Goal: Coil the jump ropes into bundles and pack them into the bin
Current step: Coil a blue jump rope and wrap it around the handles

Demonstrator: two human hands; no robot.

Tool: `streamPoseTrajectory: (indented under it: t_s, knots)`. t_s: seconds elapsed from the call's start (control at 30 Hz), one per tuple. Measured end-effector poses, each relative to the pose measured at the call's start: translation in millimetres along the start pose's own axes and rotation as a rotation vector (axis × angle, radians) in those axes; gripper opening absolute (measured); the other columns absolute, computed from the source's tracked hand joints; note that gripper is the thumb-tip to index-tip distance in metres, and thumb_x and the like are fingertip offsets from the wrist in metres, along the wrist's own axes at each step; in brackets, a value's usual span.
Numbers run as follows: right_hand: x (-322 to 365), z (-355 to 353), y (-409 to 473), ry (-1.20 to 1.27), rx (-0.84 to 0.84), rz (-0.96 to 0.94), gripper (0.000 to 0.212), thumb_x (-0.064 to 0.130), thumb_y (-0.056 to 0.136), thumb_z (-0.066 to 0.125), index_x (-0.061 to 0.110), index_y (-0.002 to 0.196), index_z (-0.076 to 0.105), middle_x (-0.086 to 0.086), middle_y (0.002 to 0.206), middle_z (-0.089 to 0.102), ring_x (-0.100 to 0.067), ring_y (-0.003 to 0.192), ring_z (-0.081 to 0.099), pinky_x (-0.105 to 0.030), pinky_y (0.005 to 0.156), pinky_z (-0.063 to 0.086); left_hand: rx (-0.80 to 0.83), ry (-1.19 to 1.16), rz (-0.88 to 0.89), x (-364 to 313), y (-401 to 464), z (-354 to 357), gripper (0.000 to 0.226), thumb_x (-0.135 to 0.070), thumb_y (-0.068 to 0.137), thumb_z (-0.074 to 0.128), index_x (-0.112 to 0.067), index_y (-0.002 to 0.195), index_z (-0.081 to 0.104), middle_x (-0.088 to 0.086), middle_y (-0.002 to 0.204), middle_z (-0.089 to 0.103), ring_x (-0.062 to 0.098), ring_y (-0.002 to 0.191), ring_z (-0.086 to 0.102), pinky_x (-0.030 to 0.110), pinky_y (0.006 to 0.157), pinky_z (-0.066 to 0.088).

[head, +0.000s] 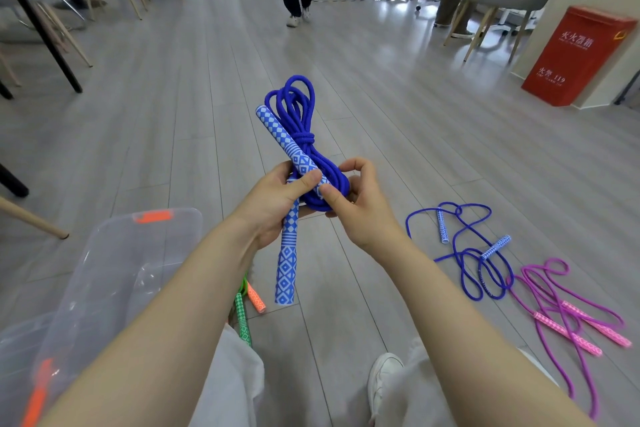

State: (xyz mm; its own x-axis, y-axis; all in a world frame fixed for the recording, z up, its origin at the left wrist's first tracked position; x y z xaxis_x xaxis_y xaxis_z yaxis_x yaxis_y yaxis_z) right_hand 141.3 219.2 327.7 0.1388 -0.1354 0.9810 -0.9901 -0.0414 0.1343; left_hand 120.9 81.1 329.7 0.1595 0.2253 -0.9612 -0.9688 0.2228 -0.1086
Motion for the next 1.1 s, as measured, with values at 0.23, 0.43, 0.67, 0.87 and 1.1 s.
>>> streamPoseTrajectory:
  t_s: [0.23,0.43,0.67,0.87,1.1]
  knots:
    - [-4,-2,0,-0.122,0.002,-0.010,0.029,0.018,0.095,0.061,0.018,0.112,0.037,-0.005,0.084,0.056,-0.005,0.063,0.054,-0.021,0.061,0.047,-0.068,0.066,0.053,10,3,-2,0.027,-0.013,0.091,0.065,-0.010,0.116,0.055,0.009,0.106,0.070,0.026,0.102,0.069,0.040,0.081,0.059]
    - [-12,-4,1,-0.147,0.002,0.045,0.028,0.020,0.094,0.062,0.016,0.106,0.037,-0.006,0.084,0.052,-0.011,0.066,0.050,-0.025,0.061,0.044,-0.074,0.136,0.065,18,8,-3,0.031,-0.014,0.091,0.067,-0.008,0.118,0.053,0.014,0.112,0.069,0.027,0.102,0.069,0.047,0.087,0.057]
    - [-13,-5,4,-0.238,-0.004,0.057,0.026,0.018,0.094,0.061,0.016,0.091,0.035,0.005,0.071,0.042,-0.001,0.052,0.037,-0.013,0.049,0.033,-0.117,0.159,0.065,27,12,-4,0.035,-0.020,0.088,0.071,-0.010,0.118,0.054,0.011,0.112,0.068,0.026,0.101,0.070,0.050,0.088,0.056]
    - [-12,-4,-2,-0.433,-0.016,0.020,0.023,0.023,0.095,0.057,0.016,0.093,0.034,0.006,0.070,0.044,-0.013,0.058,0.038,-0.028,0.054,0.034,-0.113,0.170,0.040,31,13,-3,0.032,-0.018,0.089,0.069,-0.009,0.116,0.054,0.011,0.108,0.069,0.024,0.096,0.071,0.045,0.085,0.058]
    - [-3,-2,-1,0.140,-0.160,0.311,0.031,0.025,0.087,0.071,0.013,0.109,0.052,0.004,0.075,0.060,-0.010,0.063,0.054,-0.023,0.061,0.045,-0.102,-0.044,-0.003,22,13,2,0.030,-0.019,0.094,0.063,-0.008,0.120,0.053,0.011,0.113,0.070,0.025,0.102,0.070,0.038,0.088,0.056]
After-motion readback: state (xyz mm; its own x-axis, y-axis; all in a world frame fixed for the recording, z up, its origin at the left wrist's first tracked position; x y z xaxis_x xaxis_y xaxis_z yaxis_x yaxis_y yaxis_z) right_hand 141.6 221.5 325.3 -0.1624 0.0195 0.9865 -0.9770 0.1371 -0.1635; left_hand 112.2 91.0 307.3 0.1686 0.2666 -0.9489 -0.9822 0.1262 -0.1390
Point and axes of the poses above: each hand's wrist, its own y-axis towards the middle knuckle, its own z-axis out of the palm, x = y × z, the point moved 3 cm from there along y, towards the middle knuckle
